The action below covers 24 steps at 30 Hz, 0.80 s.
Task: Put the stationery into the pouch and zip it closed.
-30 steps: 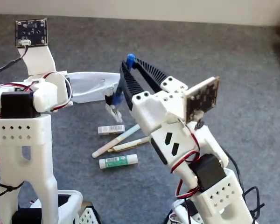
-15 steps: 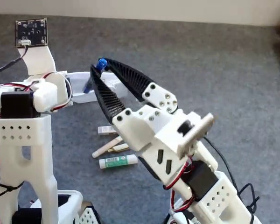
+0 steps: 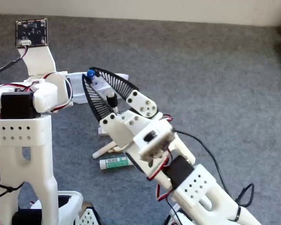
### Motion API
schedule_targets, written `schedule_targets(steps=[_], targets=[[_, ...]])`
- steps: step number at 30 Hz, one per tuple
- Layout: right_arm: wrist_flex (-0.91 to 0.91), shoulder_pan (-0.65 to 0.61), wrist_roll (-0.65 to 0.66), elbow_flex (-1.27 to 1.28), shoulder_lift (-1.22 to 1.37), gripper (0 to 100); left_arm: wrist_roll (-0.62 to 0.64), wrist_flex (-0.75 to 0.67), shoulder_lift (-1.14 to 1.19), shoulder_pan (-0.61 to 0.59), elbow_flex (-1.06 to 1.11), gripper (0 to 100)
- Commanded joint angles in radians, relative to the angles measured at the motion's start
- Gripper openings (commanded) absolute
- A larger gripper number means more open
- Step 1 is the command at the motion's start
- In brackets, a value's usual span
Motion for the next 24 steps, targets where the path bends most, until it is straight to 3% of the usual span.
schedule_targets(steps=[1, 6, 14, 24], targets=[[-0.030, -0.012, 0.015, 0.015, 0.005, 0.5, 0.014, -0.005, 0.035, 0.005, 0.038, 1], [-0.027, -0.013, 0.031, 0.090, 0.004, 0.5, 0.014, -0.005, 0.035, 0.005, 0.039, 1], [-0.027, -0.099, 0.258, 0.217, 0.002, 0.5, 0.014, -0.006, 0.035, 0.012, 0.041, 1], [-0.027, -0.102, 0.262, 0.231, 0.002, 1.2, 0.014, -0.006, 0.035, 0.012, 0.042, 1]])
